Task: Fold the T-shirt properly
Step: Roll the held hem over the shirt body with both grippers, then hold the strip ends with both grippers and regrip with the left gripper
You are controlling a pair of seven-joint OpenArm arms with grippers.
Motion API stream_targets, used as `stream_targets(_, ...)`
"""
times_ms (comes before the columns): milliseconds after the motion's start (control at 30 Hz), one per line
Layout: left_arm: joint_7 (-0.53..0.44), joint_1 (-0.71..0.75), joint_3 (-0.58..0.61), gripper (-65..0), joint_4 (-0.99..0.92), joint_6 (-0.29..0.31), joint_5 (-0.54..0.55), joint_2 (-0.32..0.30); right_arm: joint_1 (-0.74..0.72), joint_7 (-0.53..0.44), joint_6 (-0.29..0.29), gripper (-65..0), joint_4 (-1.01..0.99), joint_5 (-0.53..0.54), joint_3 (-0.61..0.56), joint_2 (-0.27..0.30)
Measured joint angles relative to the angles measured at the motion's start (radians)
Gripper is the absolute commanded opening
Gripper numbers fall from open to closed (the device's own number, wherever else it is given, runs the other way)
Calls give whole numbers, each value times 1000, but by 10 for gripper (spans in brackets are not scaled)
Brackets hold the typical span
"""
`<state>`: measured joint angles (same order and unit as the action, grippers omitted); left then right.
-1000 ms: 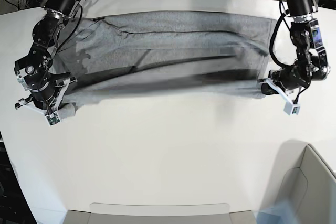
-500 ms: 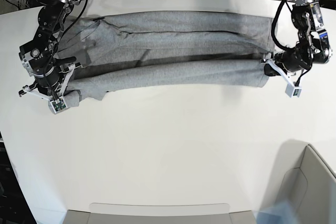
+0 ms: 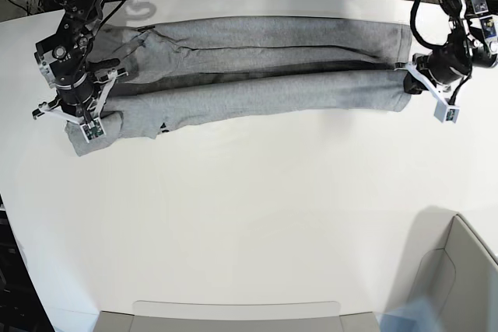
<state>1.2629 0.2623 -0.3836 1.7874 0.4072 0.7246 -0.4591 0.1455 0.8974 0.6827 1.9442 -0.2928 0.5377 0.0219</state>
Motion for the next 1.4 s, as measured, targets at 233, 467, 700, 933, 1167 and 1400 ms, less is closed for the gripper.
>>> stream_targets(233, -7, 67, 0, -650, 3, 0, -2, 2, 82, -4, 0, -650, 30, -1, -1, -15)
stream_targets(467, -8, 82, 0, -650, 3, 0, -2, 2, 139, -7, 0, -650, 70, 2, -1, -27)
stream_targets(700, -8, 100, 2, -650, -3, 0, -14, 2, 177, -5, 0, -650, 67, -1, -1, -41)
stream_targets(933, -6, 100, 4, -452, 1, -1, -14, 2, 187, -3, 0, -610, 65, 1, -3, -55)
stream_targets(1167, -6, 109, -23, -342, 122, 0, -5, 3, 199, -7, 0, -434, 65, -1, -4, -50)
stream_targets(1400, 8, 86, -74, -308, 125, -3, -22, 30, 200, -4, 0, -415, 65, -2, -5, -47)
